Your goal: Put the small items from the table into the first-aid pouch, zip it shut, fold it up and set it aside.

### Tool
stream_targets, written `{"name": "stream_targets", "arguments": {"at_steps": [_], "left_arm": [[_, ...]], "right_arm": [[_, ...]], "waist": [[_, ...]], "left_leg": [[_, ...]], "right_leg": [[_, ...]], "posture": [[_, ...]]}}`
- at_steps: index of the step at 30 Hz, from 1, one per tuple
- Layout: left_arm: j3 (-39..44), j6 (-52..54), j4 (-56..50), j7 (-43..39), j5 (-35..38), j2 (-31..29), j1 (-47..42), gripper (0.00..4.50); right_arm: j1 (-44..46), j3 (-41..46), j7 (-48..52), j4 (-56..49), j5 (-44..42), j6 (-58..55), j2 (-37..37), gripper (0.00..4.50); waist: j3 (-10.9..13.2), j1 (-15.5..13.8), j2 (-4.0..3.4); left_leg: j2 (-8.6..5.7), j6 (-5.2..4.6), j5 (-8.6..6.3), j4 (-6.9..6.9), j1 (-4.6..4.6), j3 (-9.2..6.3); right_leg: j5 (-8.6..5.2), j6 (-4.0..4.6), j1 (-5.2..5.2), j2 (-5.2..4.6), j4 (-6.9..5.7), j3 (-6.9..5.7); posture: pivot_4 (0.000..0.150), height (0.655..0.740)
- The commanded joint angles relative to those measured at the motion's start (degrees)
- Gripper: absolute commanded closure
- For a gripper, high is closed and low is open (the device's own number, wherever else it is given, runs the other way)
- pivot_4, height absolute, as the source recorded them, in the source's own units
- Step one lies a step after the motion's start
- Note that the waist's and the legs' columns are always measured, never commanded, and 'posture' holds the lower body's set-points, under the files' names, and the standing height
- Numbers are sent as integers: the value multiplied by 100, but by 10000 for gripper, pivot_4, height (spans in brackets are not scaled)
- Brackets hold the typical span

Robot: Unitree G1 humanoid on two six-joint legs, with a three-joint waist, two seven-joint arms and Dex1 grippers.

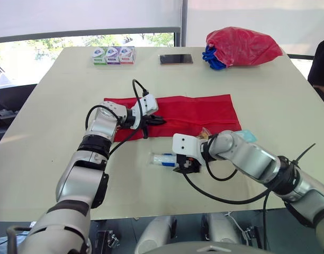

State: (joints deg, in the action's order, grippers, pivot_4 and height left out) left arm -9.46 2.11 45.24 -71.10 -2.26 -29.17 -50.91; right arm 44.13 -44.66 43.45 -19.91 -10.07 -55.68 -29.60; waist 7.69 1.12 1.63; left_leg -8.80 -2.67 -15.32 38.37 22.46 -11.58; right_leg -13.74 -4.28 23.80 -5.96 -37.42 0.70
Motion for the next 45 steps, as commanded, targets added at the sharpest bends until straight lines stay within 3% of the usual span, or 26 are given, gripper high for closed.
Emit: {"name": "stream_targets", "arguments": {"at_steps": [1,5,12,18,32,45], "left_arm": [[78,45,-249,8,105,-65,-32,45000],[93,7,-268,42,133,-59,-35,45000],[133,-94,-278,25,205,-81,13,45000],[111,-191,-283,9,256,-26,-2,45000],[144,-647,-655,85,489,227,108,45000],[-92,-1232,-507,180,332,573,134,45000]], "right_arm": [[70,135,124,-156,57,38,3,30005],[-112,831,112,-267,-379,-246,370,44913],[-429,2115,-502,-381,-718,-1449,574,44913],[-229,2574,-1228,67,-569,-2232,848,44913],[-161,2954,-2247,1070,-263,-1917,1427,44913],[143,3442,-2884,1887,-240,-1425,2812,44913]], "waist": [[0,0,0],[0,4,0],[0,-22,0],[-1,0,-1],[-2,-11,-2],[-4,122,-5]], "left_leg": [[0,0,0,0,0,0],[0,0,0,0,0,0],[-2,0,0,1,0,-1],[-1,0,0,-3,0,5],[-4,0,0,-1,3,9],[-2,0,0,-6,2,8]], "right_leg": [[0,0,0,0,1,-1],[0,0,0,0,1,-1],[0,1,-1,-2,-15,0],[0,1,4,-7,-17,6],[1,1,11,-14,-27,11],[1,1,12,-14,-34,16]], "posture": [[1500,7400],[1500,7400],[1500,7400],[1500,7400],[1500,7400],[1500,7400]]}}
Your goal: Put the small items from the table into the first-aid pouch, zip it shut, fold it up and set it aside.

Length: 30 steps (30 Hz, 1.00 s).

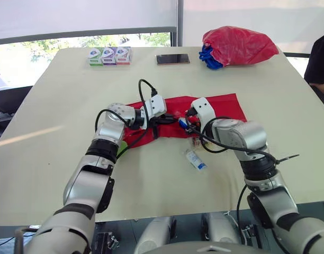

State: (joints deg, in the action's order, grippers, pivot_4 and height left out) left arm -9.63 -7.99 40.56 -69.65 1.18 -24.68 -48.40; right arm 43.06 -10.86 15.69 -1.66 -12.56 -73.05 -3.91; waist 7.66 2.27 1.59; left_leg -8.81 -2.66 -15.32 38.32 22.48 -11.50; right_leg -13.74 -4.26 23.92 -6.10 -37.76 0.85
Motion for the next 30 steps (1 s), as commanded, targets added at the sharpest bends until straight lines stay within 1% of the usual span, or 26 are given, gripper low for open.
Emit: {"name": "stream_targets", "arguments": {"at_steps": [1,3,5,9,11,13,15,16,18,19,26,30], "left_arm": [[-91,-262,-5,30,-29,159,-138,45000],[-118,-334,45,11,-62,206,-159,45000],[-124,-370,80,2,-89,240,-163,45000],[-132,-429,141,-20,-110,270,-180,45000],[-135,-461,189,-23,-120,281,-201,45000],[-137,-496,240,-32,-130,288,-222,45000],[-138,-525,280,-50,-135,286,-233,45000],[-141,-543,304,-59,-134,281,-239,45000],[-129,-587,394,-63,-137,255,-277,45000],[-104,-619,492,-36,-150,234,-335,45000],[14,-830,1036,80,-204,208,-650,45000],[76,-845,1187,64,-153,250,-733,45000]], "right_arm": [[312,171,-211,203,22,447,410,44913],[421,470,-407,459,-5,688,724,44913],[502,981,-708,689,-114,890,1107,44913],[557,1681,-1060,869,-360,971,1609,44913],[555,1912,-1223,897,-529,967,1764,44913],[507,1948,-1286,865,-613,918,1773,44913],[459,1948,-1367,824,-706,880,1753,35619],[441,1947,-1397,803,-746,866,1747,33257],[389,1837,-1369,719,-760,821,1661,23252],[336,1686,-1273,623,-750,789,1545,21735],[-18,583,-359,-279,-804,457,571,21735],[-126,-97,122,-693,-602,663,-143,21735]], "waist": [[-1,8,-1],[-1,13,-1],[0,20,-2],[-5,-1,-10],[-5,1,-11],[-9,31,-18],[-11,46,-22],[-11,51,-22],[-12,87,-23],[-12,98,-23],[-13,131,-25],[-14,148,-25]], "left_leg": [[0,0,0,-1,-1,0],[0,0,0,-1,-1,0],[0,0,0,-2,-2,0],[-4,0,0,-2,-4,-7],[-9,0,0,-1,-5,-8],[-7,0,0,-4,-6,-4],[-5,0,0,-6,-7,-3],[-3,0,0,-7,-6,-3],[-2,0,0,-8,-6,-2],[-2,0,0,-8,-6,-3],[-7,-1,0,-7,-3,-5],[-4,0,0,-8,-3,-6]], "right_leg": [[0,0,0,1,-1,0],[0,0,1,1,-3,0],[0,0,1,4,-3,2],[0,1,3,9,-9,2],[1,1,2,9,-7,2],[1,1,2,9,-8,5],[1,1,3,6,-9,9],[1,1,4,5,-9,10],[1,1,6,0,-10,13],[1,1,6,0,-10,13],[1,0,7,4,-8,10],[1,0,8,-2,-7,9]], "posture": [[1500,7400],[1500,7400],[1500,7400],[1500,7400],[1500,7400],[1500,7400],[1500,7400],[1500,7400],[1500,7400],[1500,7400],[1500,7400],[1500,7400]]}}
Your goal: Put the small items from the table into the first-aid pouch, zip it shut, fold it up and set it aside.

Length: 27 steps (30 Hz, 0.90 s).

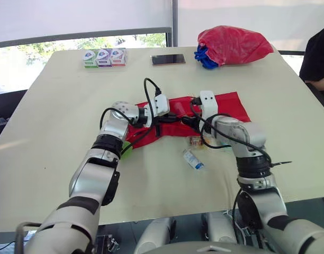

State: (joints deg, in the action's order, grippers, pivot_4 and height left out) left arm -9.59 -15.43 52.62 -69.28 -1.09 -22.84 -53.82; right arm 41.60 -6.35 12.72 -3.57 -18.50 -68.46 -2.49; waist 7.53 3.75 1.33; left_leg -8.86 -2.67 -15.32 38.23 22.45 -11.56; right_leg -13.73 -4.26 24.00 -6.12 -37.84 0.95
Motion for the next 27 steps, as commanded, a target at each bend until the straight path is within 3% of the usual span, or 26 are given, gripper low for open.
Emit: {"name": "stream_targets", "arguments": {"at_steps": [1,3,6,14,18,27], "left_arm": [[87,-97,9,22,87,75,-207,45000],[102,-97,49,11,93,79,-225,45000],[101,-124,93,-12,88,67,-229,45000],[84,-194,162,-41,72,96,-220,45000],[72,-247,187,-54,65,118,-220,45000],[69,-294,203,-124,72,167,-227,45000]], "right_arm": [[3,-724,529,-580,70,299,-486,24101],[-36,-915,677,-693,141,431,-746,30330],[-47,-1067,771,-741,255,636,-989,44665],[-50,-1733,688,-241,1227,1528,-1478,44665],[-158,-1810,475,244,1652,2099,-1345,44665],[-85,-1822,511,1756,2213,4550,-769,44665]], "waist": [[0,-2,1],[-1,-13,1],[-1,-25,2],[-1,-29,3],[-2,-46,3],[-2,-40,3]], "left_leg": [[0,0,0,0,0,0],[-1,0,0,2,2,0],[-2,0,0,3,3,0],[-1,0,0,3,4,3],[-1,0,0,3,4,3],[-1,0,0,5,3,5]], "right_leg": [[0,0,0,-1,0,0],[0,0,0,1,1,-2],[0,0,0,2,2,-5],[0,0,0,1,6,-6],[0,0,0,2,6,-6],[0,0,0,11,6,-6]], "posture": [[1500,7400],[1500,7400],[1500,7400],[1500,7400],[1500,7400],[1500,7400]]}}
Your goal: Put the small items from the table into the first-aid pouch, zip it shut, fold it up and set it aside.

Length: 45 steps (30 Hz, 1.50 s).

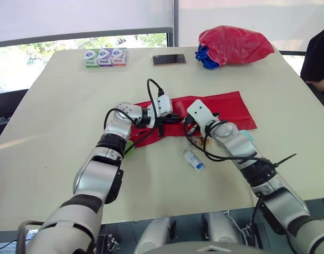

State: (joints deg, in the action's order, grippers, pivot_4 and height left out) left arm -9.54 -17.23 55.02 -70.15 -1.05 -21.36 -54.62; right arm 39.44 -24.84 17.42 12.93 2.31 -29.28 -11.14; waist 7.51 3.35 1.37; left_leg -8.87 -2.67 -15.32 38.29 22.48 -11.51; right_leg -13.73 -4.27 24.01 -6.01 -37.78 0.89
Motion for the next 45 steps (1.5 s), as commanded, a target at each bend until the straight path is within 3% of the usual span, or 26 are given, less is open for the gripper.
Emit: {"name": "stream_targets", "arguments": {"at_steps": [1,6,15,24,32,38,45], "left_arm": [[64,-115,-41,-39,68,20,-144,45000],[65,-119,-65,-58,71,5,-112,45000],[74,-202,21,-36,60,-17,-81,45000],[47,-315,-22,-188,77,10,8,45000],[38,-374,-13,-154,54,18,53,45000],[70,-490,185,11,-7,-30,-53,45000],[79,-596,357,118,-16,-46,-107,45000]], "right_arm": [[148,27,40,214,186,749,152,44665],[177,137,80,491,307,997,372,44665],[-202,346,559,76,241,1353,177,44665],[159,237,310,1132,684,1979,545,44665],[44,343,334,1233,850,2459,513,44665],[-355,677,720,157,602,2141,115,44665],[-1406,1383,1872,-2595,-851,964,-581,44665]], "waist": [[0,-1,0],[0,4,0],[0,7,0],[0,25,0],[0,33,0],[0,29,0],[0,5,0]], "left_leg": [[0,0,0,0,0,0],[0,0,0,0,-1,-2],[0,0,0,0,-1,-4],[1,0,0,-1,-2,-2],[0,0,0,-1,-4,-4],[0,0,0,-1,-3,-5],[0,0,0,0,-2,-5]], "right_leg": [[0,0,0,0,0,0],[0,0,0,2,0,-2],[0,0,0,3,0,-2],[0,0,0,4,-1,-1],[0,0,0,5,-2,-1],[0,0,0,5,-2,-1],[0,-1,-1,4,4,-1]], "posture": [[1500,7400],[1500,7400],[1500,7400],[1500,7400],[1500,7400],[1500,7400],[1500,7400]]}}
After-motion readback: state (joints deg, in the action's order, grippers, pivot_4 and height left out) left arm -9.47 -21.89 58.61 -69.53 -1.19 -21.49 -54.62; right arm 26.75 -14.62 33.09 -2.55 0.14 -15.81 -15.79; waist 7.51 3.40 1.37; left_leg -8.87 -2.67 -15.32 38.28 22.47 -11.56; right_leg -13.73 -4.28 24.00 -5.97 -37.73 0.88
